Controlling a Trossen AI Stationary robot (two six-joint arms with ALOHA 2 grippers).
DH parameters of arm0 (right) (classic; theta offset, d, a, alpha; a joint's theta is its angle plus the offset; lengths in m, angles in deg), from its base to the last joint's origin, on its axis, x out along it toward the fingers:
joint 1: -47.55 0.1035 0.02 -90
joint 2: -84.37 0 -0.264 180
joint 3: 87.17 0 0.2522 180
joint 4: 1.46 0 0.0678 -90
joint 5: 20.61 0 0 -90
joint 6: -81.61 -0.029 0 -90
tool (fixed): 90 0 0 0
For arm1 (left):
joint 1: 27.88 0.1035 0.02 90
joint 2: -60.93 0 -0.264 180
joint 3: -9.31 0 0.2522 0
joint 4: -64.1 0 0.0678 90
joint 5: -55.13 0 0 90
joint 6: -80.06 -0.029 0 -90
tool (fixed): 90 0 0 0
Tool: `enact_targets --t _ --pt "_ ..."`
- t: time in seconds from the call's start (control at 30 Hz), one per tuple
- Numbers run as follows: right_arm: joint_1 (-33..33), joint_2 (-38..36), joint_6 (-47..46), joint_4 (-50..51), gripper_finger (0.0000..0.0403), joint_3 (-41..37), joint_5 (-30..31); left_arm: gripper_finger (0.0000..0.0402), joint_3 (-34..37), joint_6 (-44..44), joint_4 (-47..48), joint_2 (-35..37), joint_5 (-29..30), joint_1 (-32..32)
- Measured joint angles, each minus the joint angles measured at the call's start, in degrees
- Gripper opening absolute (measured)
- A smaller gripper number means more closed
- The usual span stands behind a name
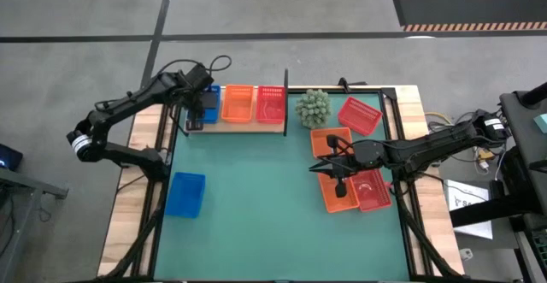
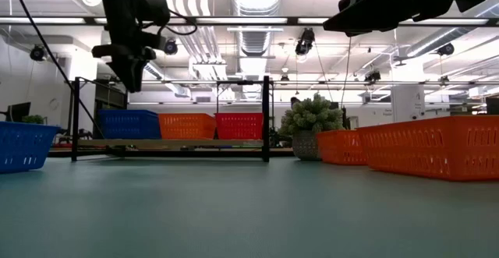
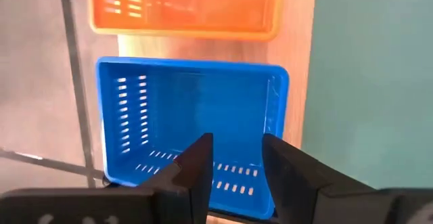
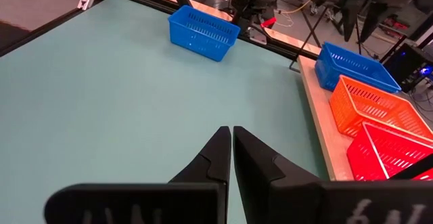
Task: Stack baskets on shelf by color
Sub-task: Stack the top orange bin on the orange bin on the shelf
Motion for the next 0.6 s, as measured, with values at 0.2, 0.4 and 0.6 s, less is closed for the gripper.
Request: enact_targets --t 0.2,0.4,0.6 --pt "0.0 0.0 0.0 -0.02 0.0011 0.0 -0.01 0.0104 0.05 6.1 -0.52 0.62 -2.99 -1.71" --pt "-0.02 0.0 1.0 -0.08 0.0011 0.0 0.0 0.0068 0.66 11.4 -1.2 1.09 -3.08 -4.33" --pt "-0.04 0.0 3.04 -0.27 0.0011 -0.02 -0.02 0.0012 2.82 31.82 -7.77 5.16 -13.08 -18.44"
